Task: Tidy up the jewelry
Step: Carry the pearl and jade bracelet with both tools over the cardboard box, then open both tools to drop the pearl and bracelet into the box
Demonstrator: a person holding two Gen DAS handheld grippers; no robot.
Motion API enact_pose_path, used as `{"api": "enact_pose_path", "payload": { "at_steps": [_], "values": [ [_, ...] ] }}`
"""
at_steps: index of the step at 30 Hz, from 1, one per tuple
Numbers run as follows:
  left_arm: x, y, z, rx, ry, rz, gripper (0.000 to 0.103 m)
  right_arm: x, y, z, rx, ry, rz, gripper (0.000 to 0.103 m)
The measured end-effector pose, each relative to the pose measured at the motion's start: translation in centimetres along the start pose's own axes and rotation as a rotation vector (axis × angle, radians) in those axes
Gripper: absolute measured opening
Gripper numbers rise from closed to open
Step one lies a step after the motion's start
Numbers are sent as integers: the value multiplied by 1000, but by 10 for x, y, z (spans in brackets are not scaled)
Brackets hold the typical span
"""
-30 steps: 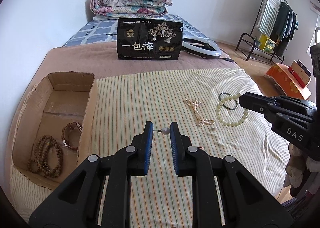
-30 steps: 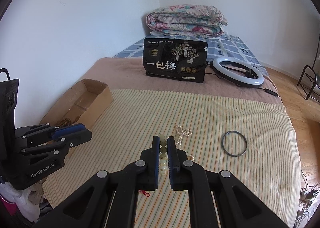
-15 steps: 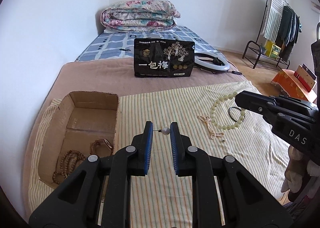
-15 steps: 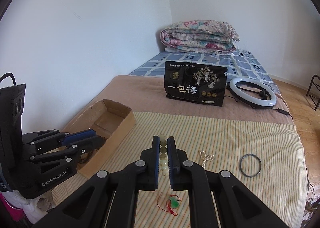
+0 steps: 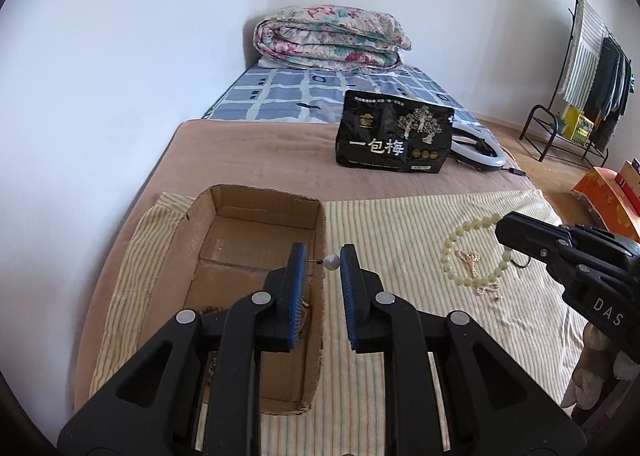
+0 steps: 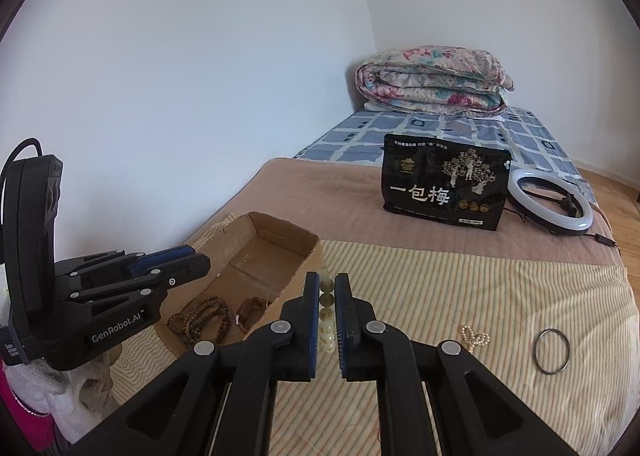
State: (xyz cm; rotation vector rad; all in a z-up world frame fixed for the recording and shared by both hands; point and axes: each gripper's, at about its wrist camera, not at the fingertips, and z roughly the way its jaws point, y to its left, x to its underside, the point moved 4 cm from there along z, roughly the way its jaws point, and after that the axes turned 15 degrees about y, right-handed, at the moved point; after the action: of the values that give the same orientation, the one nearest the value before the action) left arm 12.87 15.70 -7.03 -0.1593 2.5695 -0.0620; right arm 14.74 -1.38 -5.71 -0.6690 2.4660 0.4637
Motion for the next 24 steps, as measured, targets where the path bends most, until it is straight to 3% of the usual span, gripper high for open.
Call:
{"api": "enact_pose_path", "payload": {
  "at_steps": [8,24],
  "values": [
    [3,55,15,-23,46,-111,16,-5,24,23,-36,23,-26,5],
    [24,103,50,-68,157,-190,16,3,75,74,-117,111,-86,5]
  ]
}}
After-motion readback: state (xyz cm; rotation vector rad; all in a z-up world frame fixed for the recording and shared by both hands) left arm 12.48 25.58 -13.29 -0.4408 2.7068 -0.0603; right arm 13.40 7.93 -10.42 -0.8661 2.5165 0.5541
